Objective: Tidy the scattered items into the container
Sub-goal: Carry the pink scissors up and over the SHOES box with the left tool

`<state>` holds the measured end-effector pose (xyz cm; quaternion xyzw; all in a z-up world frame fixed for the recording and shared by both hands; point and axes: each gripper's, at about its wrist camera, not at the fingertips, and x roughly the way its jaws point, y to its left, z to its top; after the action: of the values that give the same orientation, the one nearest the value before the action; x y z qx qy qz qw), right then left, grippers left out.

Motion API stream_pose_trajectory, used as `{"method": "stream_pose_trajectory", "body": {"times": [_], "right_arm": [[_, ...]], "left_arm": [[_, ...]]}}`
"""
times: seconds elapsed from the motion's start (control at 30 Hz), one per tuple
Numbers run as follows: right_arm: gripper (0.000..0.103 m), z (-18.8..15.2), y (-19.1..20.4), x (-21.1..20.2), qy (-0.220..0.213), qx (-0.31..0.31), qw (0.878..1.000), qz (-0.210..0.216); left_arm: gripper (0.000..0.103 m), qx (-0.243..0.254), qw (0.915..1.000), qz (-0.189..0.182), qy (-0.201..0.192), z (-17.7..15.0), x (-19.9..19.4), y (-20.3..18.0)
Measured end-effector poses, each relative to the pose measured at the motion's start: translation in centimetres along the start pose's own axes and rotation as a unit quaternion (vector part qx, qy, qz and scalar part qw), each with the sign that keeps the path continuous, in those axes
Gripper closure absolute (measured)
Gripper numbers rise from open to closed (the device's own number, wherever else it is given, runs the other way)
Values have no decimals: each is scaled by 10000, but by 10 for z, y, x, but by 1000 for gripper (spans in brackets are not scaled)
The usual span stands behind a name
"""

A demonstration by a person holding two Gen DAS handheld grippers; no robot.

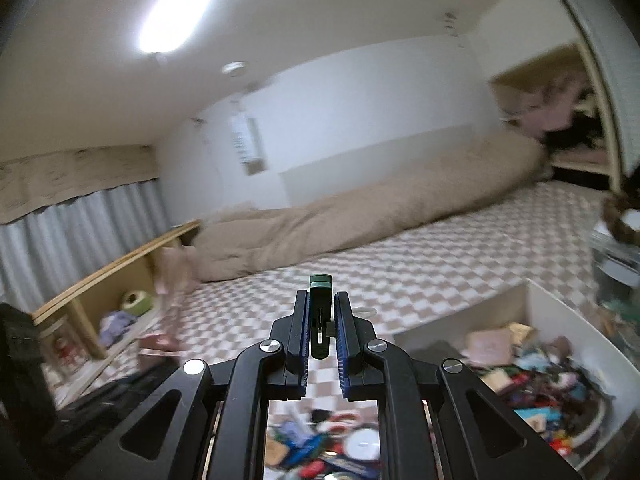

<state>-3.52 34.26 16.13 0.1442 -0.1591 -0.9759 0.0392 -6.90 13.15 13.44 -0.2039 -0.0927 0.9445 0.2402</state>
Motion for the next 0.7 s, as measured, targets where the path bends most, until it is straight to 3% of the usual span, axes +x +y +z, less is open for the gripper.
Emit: {"method": "stream_pose_trajectory", "body": {"times": [0.3, 0.7], "right_arm": [[91, -8, -80, 19, 457, 784, 9916, -919], [91, -31, -154, 21, 872, 1694, 9723, -1352]], "left_arm": [[85, 185, 9991, -268, 278, -2, 30, -29], [85, 447, 9931, -609, 891, -11, 81, -71]]}}
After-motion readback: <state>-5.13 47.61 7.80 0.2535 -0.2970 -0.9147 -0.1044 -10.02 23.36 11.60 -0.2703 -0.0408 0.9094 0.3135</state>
